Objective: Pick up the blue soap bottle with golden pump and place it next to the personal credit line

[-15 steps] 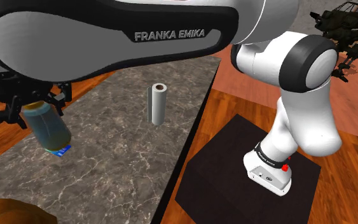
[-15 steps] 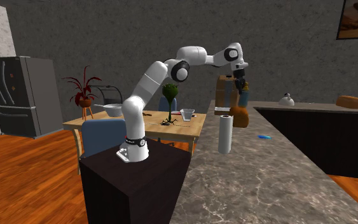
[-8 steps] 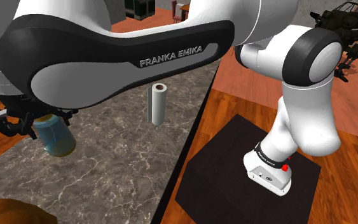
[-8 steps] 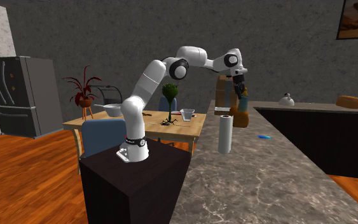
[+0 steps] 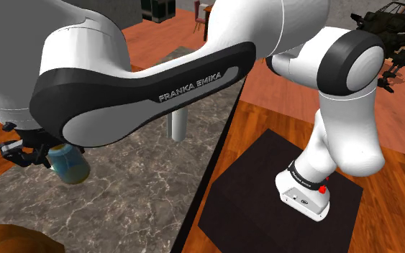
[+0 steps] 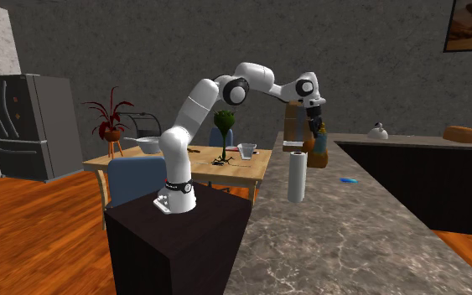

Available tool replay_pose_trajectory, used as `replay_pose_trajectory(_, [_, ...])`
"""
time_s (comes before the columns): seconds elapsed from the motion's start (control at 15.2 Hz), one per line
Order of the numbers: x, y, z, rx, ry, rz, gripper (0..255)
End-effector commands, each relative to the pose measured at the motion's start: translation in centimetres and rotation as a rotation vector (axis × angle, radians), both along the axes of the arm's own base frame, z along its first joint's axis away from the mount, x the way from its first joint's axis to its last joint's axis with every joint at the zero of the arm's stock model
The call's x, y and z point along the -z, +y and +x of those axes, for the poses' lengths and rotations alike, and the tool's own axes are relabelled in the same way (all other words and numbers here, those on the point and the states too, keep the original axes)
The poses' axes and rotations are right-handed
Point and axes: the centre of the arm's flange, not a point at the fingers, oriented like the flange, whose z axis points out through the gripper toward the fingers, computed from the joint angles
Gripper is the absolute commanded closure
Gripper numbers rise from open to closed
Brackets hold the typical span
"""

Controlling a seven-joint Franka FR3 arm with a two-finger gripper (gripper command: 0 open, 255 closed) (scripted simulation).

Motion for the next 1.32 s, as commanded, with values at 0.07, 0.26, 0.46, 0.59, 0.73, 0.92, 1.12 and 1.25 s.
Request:
replay_pose_trajectory(0.07, [1.7,0.0,0.0,0.000,-0.001,0.001,255])
replay_pose_trajectory(0.26, [3.3,0.0,0.0,0.000,-0.001,0.001,255])
replay_pose_trajectory(0.46, [4.8,0.0,0.0,0.000,-0.001,0.001,255])
replay_pose_trajectory(0.59, [5.9,0.0,0.0,0.000,-0.001,0.001,255])
replay_pose_trajectory(0.73, [7.0,0.0,0.0,0.000,-0.001,0.001,255])
replay_pose_trajectory(0.92, [8.5,0.0,0.0,0.000,-0.001,0.001,255])
replay_pose_trajectory(1.12, [10.1,0.0,0.0,0.000,-0.001,0.001,255])
replay_pose_trajectory(1.25, [11.4,0.0,0.0,0.000,-0.001,0.001,255])
